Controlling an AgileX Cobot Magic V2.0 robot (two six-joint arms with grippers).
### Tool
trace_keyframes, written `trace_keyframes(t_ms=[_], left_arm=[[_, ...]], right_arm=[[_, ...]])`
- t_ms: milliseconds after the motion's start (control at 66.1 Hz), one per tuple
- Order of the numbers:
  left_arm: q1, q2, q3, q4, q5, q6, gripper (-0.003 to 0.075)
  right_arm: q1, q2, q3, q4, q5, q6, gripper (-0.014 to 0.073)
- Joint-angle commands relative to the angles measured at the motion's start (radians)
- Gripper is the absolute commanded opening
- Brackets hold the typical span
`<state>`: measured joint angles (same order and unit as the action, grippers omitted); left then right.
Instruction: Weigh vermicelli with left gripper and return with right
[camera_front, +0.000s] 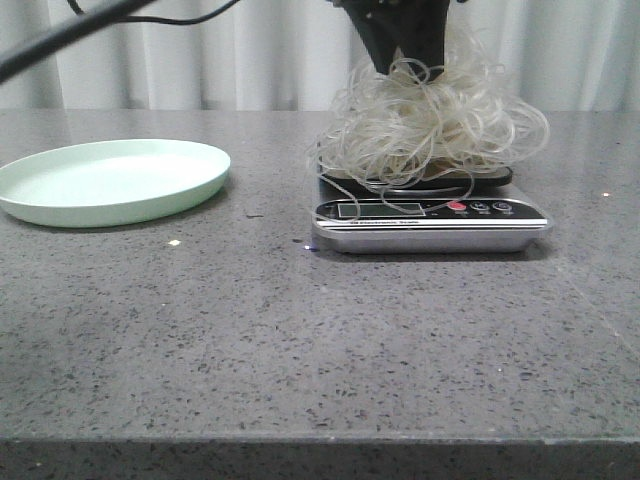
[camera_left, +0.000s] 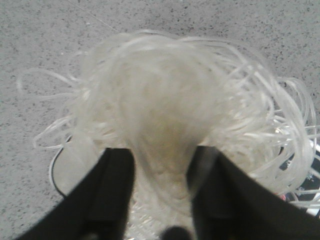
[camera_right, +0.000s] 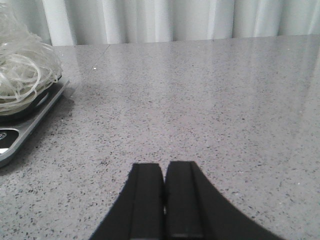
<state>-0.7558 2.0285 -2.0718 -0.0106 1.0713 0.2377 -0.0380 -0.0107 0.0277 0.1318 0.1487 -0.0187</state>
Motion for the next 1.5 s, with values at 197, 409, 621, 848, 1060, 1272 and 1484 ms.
trace_keyframes(t_ms=[197, 409, 621, 848, 1060, 1272, 1484], left_arm=[[-0.003, -0.068, -0.158, 0.011, 0.07, -0.038, 0.0554], [0.051, -0.159, -0.19, 0.011, 0.123, -0.086, 0.0547], [0.17, -0.314, -0.085, 0.011, 0.116, -0.104, 0.0522], [0.324, -0.56, 0.177, 0.011, -0.022, -0.106, 0.051], [0.53, -0.883, 0.512, 0.011, -0.191, -0.108, 0.0387], [0.675, -1.172, 0.848, 0.011, -0.338, -0.108, 0.0265], [0.694, -1.461, 1.248, -0.015, -0.596, -0.108, 0.0133]], right_arm=[[-0.006, -0.016, -0.008, -0.009, -0.081, -0.002, 0.0151], [-0.006, -0.016, -0.008, -0.009, -0.081, -0.002, 0.0151], [-0.006, -0.016, -0.008, -0.009, -0.081, -0.002, 0.0151], [-0.006, -0.016, -0.008, -0.009, -0.081, -0.002, 0.0151], [-0.006, -0.016, -0.008, -0.009, -0.081, -0.002, 0.0151], [-0.006, -0.016, -0.008, -0.009, -0.081, -0.002, 0.0151], [-0.006, -0.016, -0.008, -0.009, -0.081, -0.002, 0.0151]])
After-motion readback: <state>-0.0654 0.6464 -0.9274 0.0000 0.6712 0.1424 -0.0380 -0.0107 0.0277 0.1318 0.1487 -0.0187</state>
